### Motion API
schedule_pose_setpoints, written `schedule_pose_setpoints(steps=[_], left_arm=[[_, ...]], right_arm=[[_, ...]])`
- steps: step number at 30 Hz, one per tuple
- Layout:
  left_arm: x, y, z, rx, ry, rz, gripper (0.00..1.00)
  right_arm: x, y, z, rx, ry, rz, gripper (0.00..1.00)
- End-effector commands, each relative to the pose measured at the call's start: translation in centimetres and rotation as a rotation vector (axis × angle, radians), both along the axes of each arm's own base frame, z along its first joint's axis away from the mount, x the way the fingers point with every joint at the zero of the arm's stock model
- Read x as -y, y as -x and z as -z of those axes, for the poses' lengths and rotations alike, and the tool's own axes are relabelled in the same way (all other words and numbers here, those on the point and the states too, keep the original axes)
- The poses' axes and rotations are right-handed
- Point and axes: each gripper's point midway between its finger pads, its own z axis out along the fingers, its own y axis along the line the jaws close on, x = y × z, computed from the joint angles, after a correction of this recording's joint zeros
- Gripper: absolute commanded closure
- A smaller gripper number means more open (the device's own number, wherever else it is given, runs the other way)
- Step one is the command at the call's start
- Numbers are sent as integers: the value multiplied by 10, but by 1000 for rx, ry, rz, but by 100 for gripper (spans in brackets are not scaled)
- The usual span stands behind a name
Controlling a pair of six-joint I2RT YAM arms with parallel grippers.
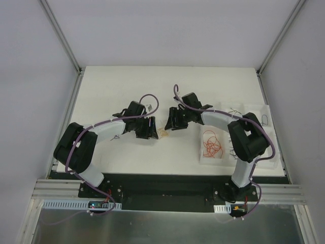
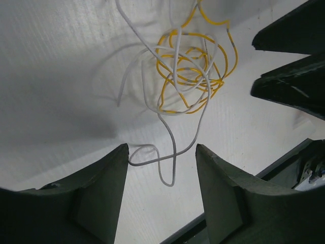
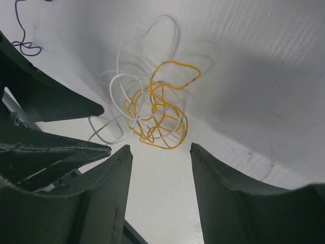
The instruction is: Untangle the cables
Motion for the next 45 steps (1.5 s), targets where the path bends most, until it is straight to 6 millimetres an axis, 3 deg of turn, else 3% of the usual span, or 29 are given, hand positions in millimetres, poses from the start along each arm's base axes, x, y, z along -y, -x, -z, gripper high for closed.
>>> schedule_pose_setpoints(steps=[1,7,9,11,14,19,22,26,27,29,33,38,45], left_arm=[[10,5,-9,5,57,11,48],[12,10,-3,-29,69,22,66],[14,10,-3,-35,79,24,67],[16,11,-6,-38,94,27,62],[18,11,-8,-31,107,32,47],[19,8,-4,-36,100,37,47],[22,6,-3,-46,107,41,60],[21,3,-7,-29,101,38,97],[20,2,-10,-21,94,36,100],[14,-2,-22,28,71,26,100],[-18,-16,-61,212,-40,-60,100],[-81,-34,-146,561,-177,-280,100],[-152,-20,-274,962,-221,-517,100]], right_arm=[[-10,-14,-2,36,8,37,48],[-4,-16,22,4,92,93,50],[-4,-18,26,4,111,101,53],[-1,-18,31,-2,136,111,58],[0,-19,34,6,156,126,64],[-6,-19,37,8,155,117,75],[-7,-19,34,25,162,118,82],[7,-28,25,95,222,149,100],[17,-30,22,117,268,164,100],[36,-37,13,169,354,189,100],[80,-50,-9,281,518,274,100],[108,-59,-29,352,575,272,100],[117,-65,-50,423,581,265,100]])
